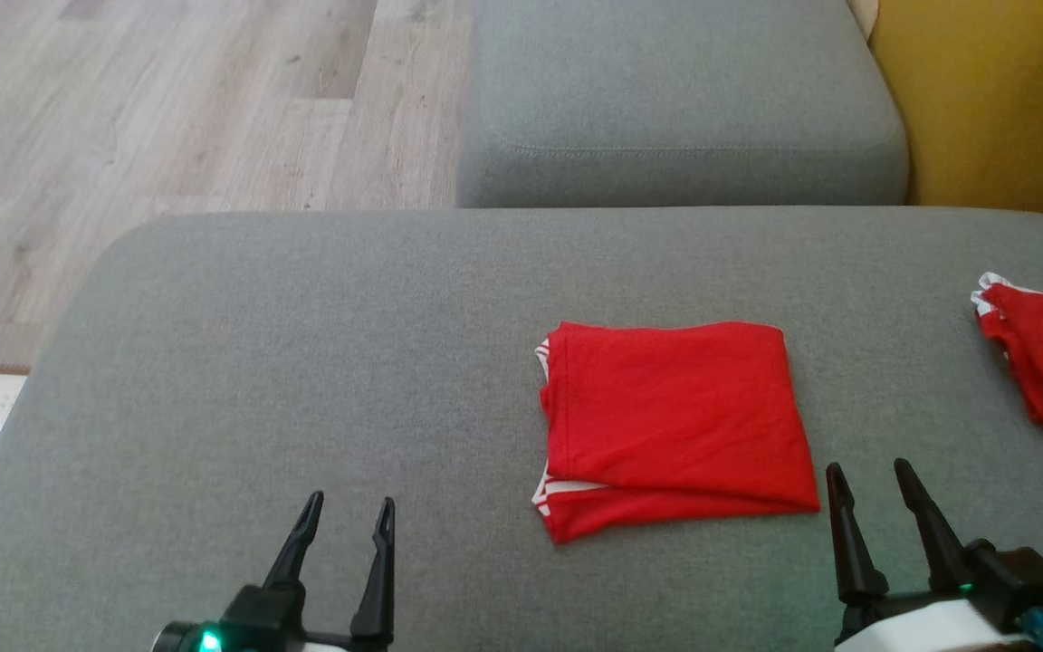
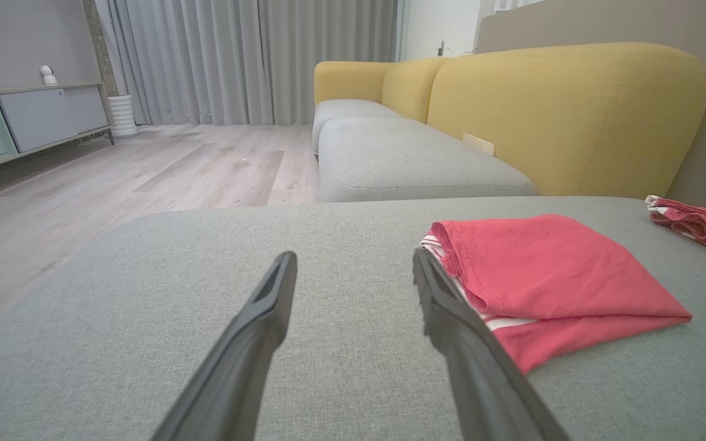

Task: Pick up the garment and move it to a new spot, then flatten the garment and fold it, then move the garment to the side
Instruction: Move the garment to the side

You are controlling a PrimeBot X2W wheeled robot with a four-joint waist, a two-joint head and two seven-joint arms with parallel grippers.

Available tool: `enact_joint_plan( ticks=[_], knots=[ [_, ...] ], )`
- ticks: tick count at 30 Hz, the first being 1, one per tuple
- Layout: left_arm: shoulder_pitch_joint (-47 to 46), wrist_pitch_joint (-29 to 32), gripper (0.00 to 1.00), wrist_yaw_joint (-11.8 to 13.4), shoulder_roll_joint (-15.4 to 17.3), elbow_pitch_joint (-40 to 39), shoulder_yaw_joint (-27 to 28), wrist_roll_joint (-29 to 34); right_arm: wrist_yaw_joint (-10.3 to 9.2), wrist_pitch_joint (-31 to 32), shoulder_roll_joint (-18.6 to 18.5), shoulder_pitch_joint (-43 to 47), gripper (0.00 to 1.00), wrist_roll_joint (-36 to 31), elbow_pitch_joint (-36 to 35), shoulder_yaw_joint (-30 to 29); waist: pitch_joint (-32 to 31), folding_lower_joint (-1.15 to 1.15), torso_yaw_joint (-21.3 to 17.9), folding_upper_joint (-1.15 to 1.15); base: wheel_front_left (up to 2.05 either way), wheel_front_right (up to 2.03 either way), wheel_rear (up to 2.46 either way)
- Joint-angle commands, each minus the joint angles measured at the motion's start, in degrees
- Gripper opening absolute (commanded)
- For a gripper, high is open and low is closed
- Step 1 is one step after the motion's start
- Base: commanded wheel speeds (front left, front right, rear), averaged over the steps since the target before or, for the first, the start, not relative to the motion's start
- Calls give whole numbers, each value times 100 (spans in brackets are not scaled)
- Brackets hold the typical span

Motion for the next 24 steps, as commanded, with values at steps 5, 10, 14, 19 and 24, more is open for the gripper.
enact_joint_plan(
  ticks=[5,10,14,19,24],
  knots=[
    [-352,-70,100,-36,-50,-214,63,68,-5,-63,-36,-230,100,67,-88,46,185,0,29,0,0,0,0],
    [-519,-70,100,-120,-50,-224,-128,75,-5,-63,-152,-652,100,358,267,13,482,0,110,0,0,0,0],
    [-623,-70,100,-145,-50,-210,-286,49,-5,-49,-374,-1134,100,774,973,212,645,0,194,0,0,0,0],
    [-823,-70,100,-138,-50,-197,-524,-71,-5,826,-708,-1956,100,1866,1722,535,948,0,249,0,0,0,0],
    [-1106,-70,100,-86,-50,-187,-721,-134,-5,1683,-1179,-2647,100,2722,2101,802,1285,0,287,0,0,0,0]
  ],
)
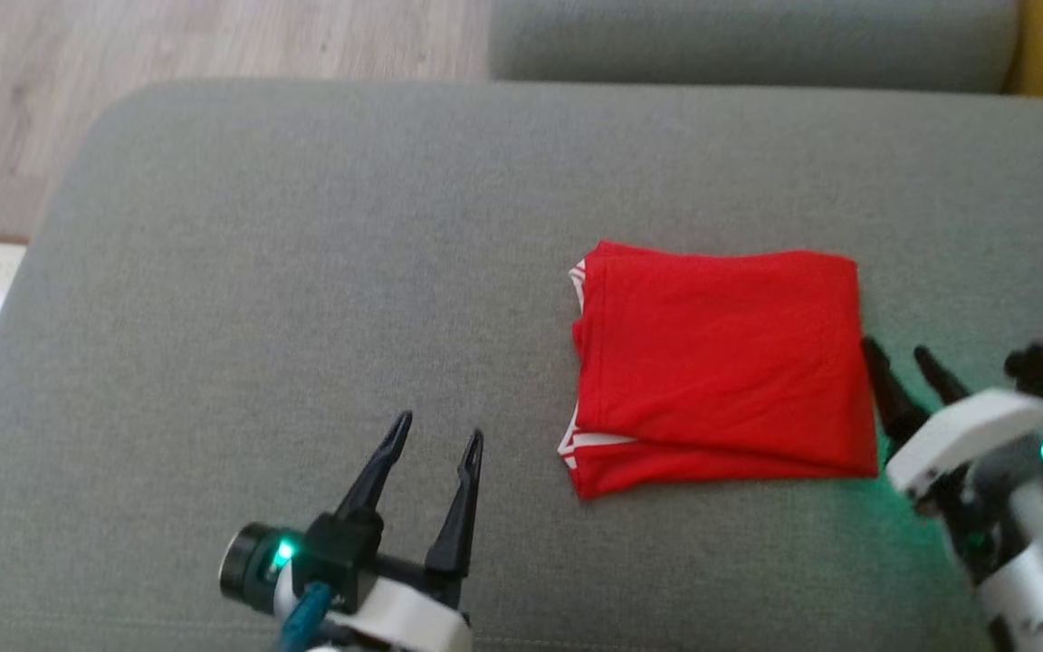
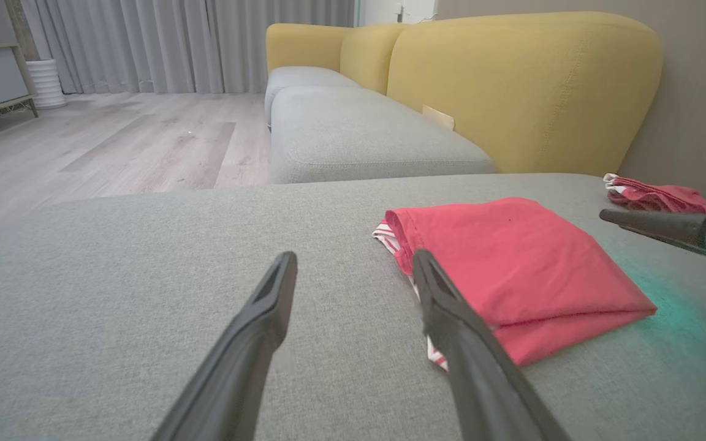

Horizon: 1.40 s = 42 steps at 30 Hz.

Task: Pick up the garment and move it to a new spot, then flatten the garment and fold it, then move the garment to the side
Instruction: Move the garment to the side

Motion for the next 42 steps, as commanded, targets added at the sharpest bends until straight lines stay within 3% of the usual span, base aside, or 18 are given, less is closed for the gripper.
enact_joint_plan(
  ticks=[1,9,13,14,15,26,32,33,34,42],
  knots=[
    [-279,-70,100,25,-47,-176,112,-53,-5,162,-204,-259,100,136,-53,169,176,0,39,0,0,0,0],
    [-600,-70,100,106,-47,-153,-61,-102,-5,1055,-555,-766,100,694,404,547,571,0,65,0,0,0,0],
    [-703,-70,100,147,-47,-125,-87,-124,-5,1204,-611,-783,100,914,353,844,649,0,29,0,0,0,0],
    [-743,-70,100,156,-47,-119,-90,-128,-5,1181,-666,-794,38,956,334,978,672,0,0,0,0,0,0],
    [-762,-70,100,157,-47,-120,-88,-127,-5,1143,-703,-810,0,950,318,1050,682,0,-21,0,0,0,0],
    [-922,-70,100,143,-47,-190,-58,-108,-5,488,-1201,-1449,0,709,357,1287,995,0,-375,0,0,0,0],
    [-1142,-70,100,111,-47,-171,-96,-102,-5,725,-1160,-1796,0,1155,68,1404,1248,0,-523,0,0,0,0],
    [-1181,-70,100,112,-47,-163,-118,-113,-5,786,-1148,-1797,36,1250,-26,1474,1258,0,-522,0,0,0,0],
    [-1214,-70,100,113,-47,-155,-146,-122,-5,823,-1136,-1786,100,1346,-112,1528,1256,0,-511,0,0,0,0],
    [-1210,-70,100,146,-47,-104,-202,-147,-5,1112,-1152,-1377,100,1830,-443,1939,1052,0,-280,0,0,0,0]
  ],
)
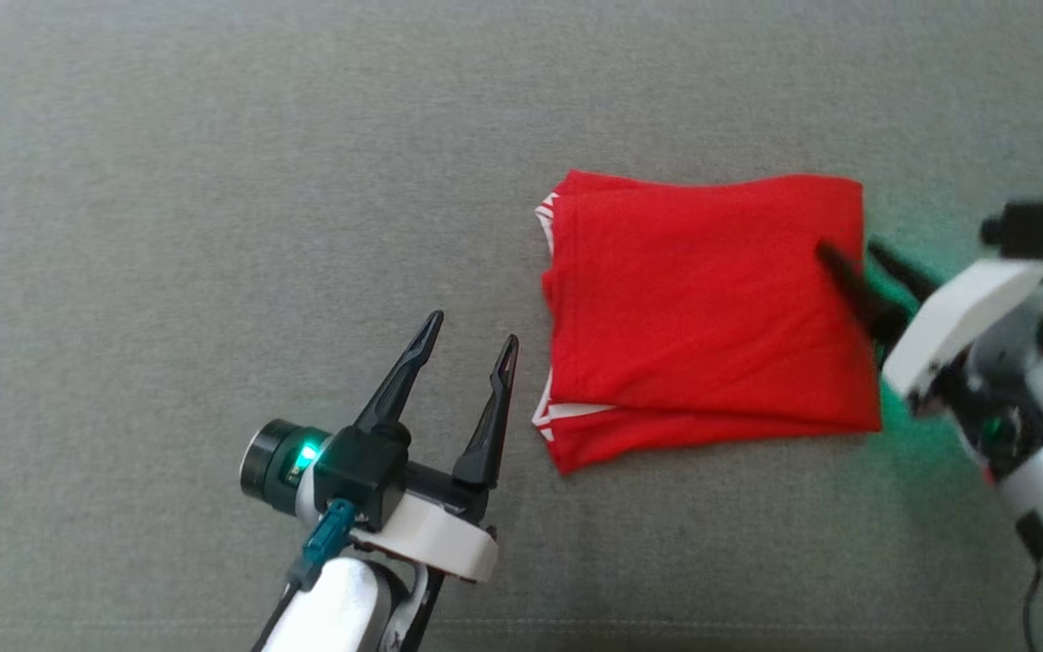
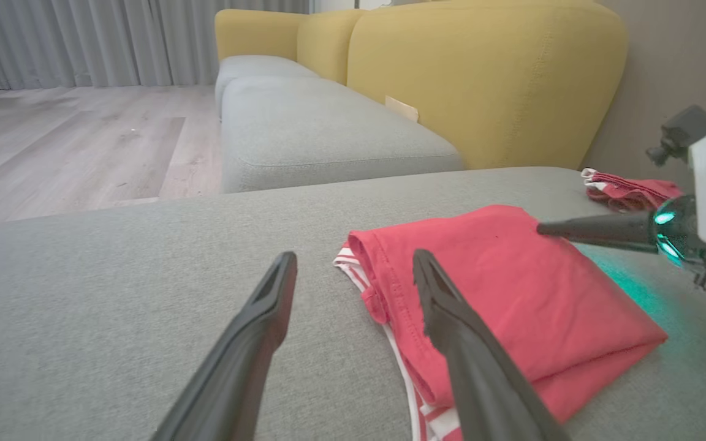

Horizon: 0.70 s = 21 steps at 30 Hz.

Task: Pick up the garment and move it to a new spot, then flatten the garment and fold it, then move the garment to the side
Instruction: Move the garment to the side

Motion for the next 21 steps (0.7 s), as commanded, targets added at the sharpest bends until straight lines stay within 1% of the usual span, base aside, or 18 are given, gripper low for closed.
enact_joint_plan(
  ticks=[1,6,9,12,13,14,15,17,21],
  knots=[
    [-27,-70,100,40,-32,-167,179,-53,-5,85,-117,251,100,101,-182,99,-75,0,94,0,0,0,0],
    [84,-70,100,54,-32,-214,246,-50,-5,250,-243,619,100,209,-281,143,-126,0,214,0,0,0,0],
    [117,-70,100,63,-32,-248,236,-59,-5,163,-280,735,100,204,-246,-40,-109,0,257,0,0,0,0],
    [109,-70,100,76,-32,-275,208,-74,-5,242,-318,808,100,134,-139,-152,-54,0,295,0,0,0,0],
    [99,-70,100,81,-32,-280,201,-78,-5,266,-324,817,86,101,-127,-176,-35,0,300,0,0,0,0],
    [87,-70,100,89,-32,-287,200,-83,-5,286,-318,820,24,89,-131,-206,-9,0,301,0,0,0,0],
    [73,-70,100,98,-32,-294,202,-86,-5,316,-321,818,0,74,-142,-222,16,0,298,0,0,0,0],
    [47,-70,100,116,-32,-302,210,-91,-5,329,-348,796,0,13,-178,-261,62,0,285,0,0,0,0],
    [3,-70,100,129,-32,-313,232,-85,-5,159,-493,655,0,-282,-263,-381,135,0,197,0,0,0,0]
  ],
)
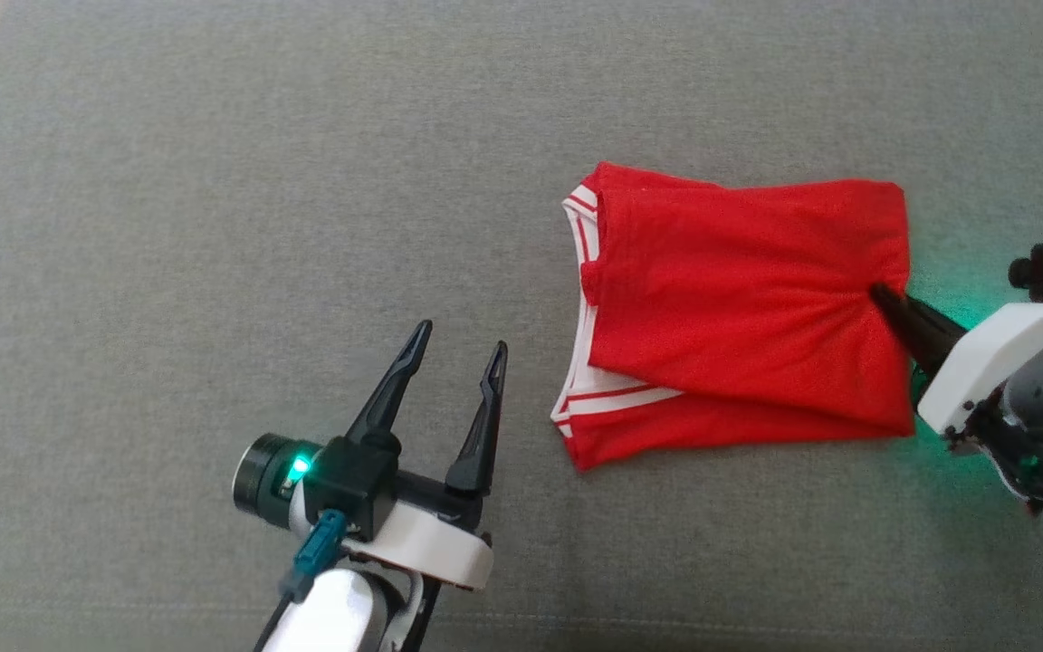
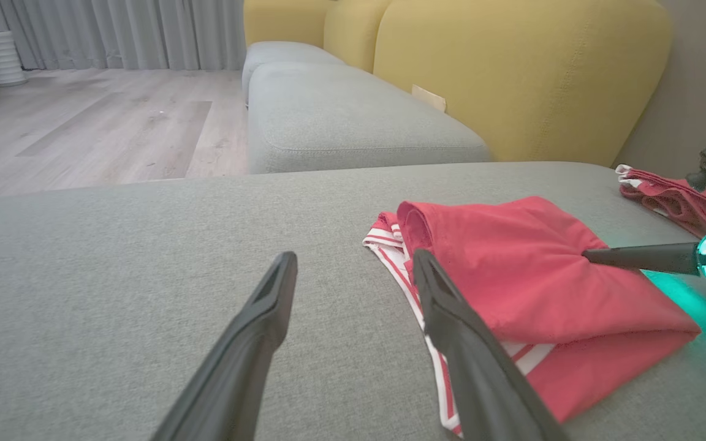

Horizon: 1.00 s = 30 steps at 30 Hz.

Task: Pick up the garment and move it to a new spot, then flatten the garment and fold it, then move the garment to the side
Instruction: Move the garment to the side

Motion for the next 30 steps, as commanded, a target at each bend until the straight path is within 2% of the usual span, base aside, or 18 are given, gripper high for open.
enact_joint_plan(
  ticks=[1,7,17,25,30],
  knots=[
    [-164,-69,100,28,-32,-206,185,-23,-6,-57,-239,31,0,-94,-41,-11,23,0,-43,0,0,0,0],
    [-230,-69,100,-10,-33,-198,200,20,-6,-153,-712,-325,0,-635,-275,-151,152,0,-346,0,0,0,0],
    [-567,-69,100,-176,-33,-174,288,258,-6,166,-1922,-1174,0,-1222,-802,-479,741,0,-980,0,0,0,0],
    [-886,-69,100,-304,-33,-160,293,417,-6,379,-2701,-1424,0,-1370,-774,-954,1122,0,-1104,0,0,0,0],
    [-971,-69,100,-344,-33,-180,262,476,-6,476,-2917,-1389,0,-1432,-440,-1385,1252,0,-1060,0,0,0,0]
  ],
)
